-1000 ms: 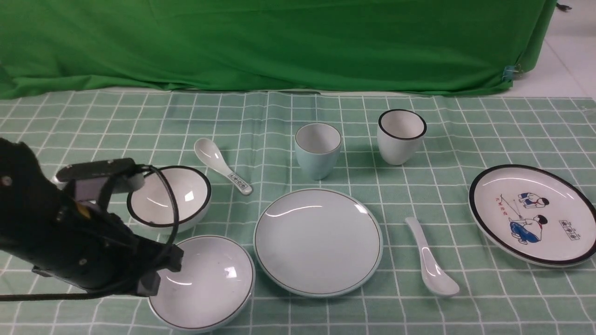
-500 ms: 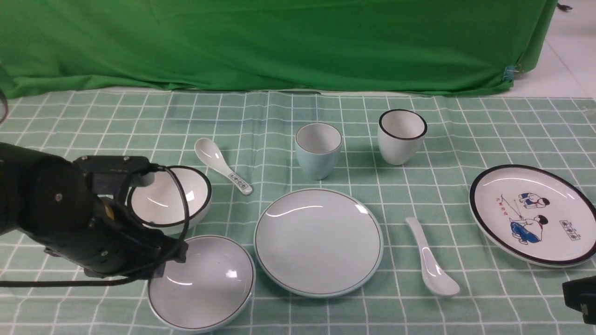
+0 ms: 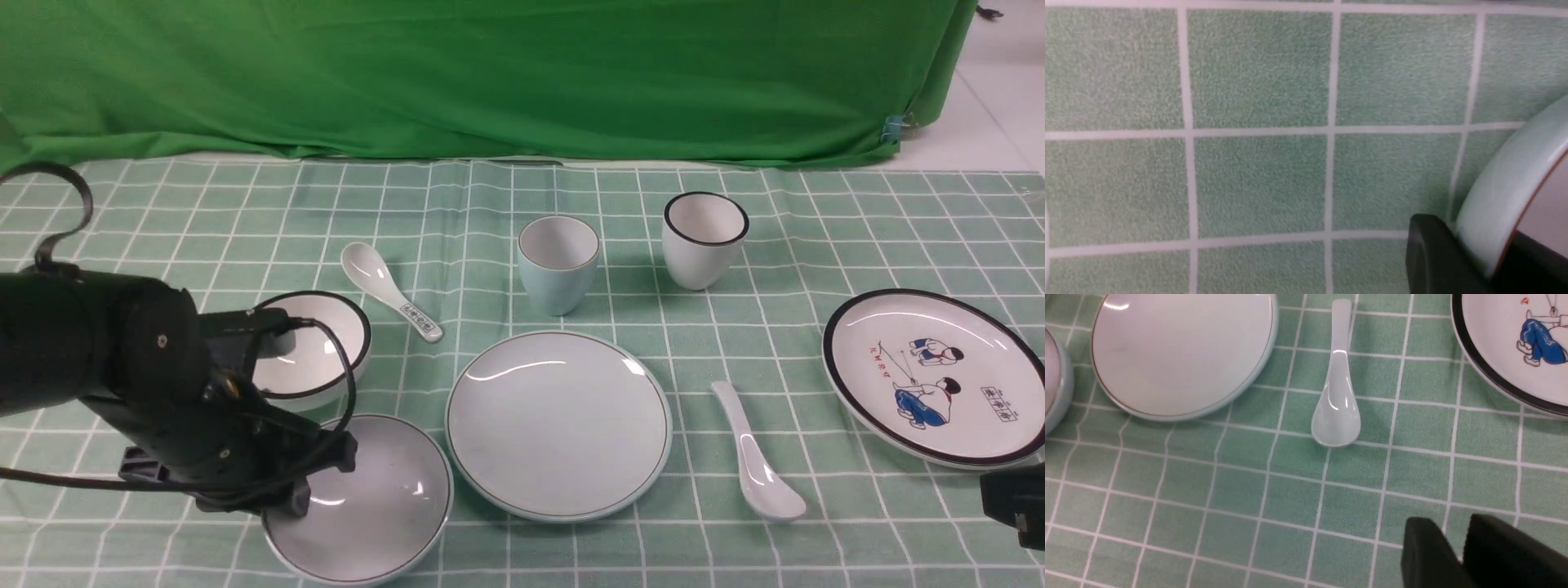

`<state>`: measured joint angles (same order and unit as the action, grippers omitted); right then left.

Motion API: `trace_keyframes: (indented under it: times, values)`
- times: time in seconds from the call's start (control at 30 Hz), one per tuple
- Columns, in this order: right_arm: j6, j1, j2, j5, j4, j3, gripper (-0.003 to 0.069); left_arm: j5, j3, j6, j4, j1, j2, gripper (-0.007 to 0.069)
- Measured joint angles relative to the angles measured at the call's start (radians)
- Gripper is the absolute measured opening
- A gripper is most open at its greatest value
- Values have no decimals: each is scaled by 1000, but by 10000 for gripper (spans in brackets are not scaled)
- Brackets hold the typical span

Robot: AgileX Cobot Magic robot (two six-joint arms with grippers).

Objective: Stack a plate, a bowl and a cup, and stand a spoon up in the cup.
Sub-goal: Use the left arm to grab a blue rice bowl, then use the left arm to put the blue rice bowl into the blue large plate in the middle

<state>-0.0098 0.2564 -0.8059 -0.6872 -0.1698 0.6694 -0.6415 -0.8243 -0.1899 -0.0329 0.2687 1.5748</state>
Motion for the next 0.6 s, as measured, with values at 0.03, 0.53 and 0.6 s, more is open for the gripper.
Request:
trace_keyframes:
  times: [0.03, 0.53, 0.6]
  values:
    - [0, 0, 0, 0, 0, 0, 190, -24, -10, 0, -2, 0, -16, 54]
    - [0, 0, 0, 0, 0, 0, 214, -79, -377, 87, -130, 187, 41, 28]
    - [0, 0, 0, 0, 0, 0, 215, -79, -453, 87, -141, 198, 154, 28]
